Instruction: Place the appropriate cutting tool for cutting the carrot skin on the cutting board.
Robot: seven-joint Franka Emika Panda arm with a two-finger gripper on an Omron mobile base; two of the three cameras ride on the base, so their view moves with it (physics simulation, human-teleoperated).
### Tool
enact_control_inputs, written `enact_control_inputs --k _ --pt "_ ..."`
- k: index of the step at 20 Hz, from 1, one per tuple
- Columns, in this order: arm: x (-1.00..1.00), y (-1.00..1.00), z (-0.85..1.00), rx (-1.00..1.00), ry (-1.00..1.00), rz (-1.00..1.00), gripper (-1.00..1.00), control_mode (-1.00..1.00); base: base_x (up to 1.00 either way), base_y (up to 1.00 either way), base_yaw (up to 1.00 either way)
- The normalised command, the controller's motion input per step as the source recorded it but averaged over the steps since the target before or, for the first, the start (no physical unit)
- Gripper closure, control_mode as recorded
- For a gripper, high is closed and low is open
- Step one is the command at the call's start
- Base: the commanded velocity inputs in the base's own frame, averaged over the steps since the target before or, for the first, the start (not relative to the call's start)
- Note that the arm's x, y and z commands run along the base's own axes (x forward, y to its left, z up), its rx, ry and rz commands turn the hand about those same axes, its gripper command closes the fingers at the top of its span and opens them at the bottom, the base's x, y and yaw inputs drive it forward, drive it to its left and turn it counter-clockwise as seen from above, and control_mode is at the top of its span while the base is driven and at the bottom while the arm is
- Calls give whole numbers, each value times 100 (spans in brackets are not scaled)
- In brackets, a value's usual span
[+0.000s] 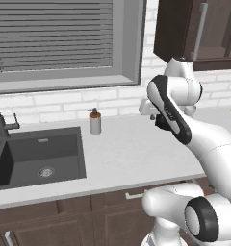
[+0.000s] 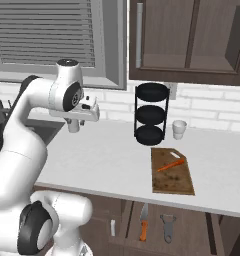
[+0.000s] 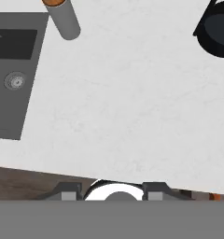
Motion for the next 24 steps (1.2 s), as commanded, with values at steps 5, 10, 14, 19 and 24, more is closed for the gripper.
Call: enact_control_inputs --k 5,10,14,19,24 --pt "-31 -4 -8 0 -3 0 -100 -100 0 0 0" --pt "-28 -85 -65 0 0 0 -100 -100 0 0 0" --pt "-57 -100 -50 -1 0 0 -100 -100 0 0 0" --pt "-58 -100 -18 -5 1 0 -100 -100 0 0 0" --pt "-54 -100 -6 -6 6 0 -100 -100 0 0 0"
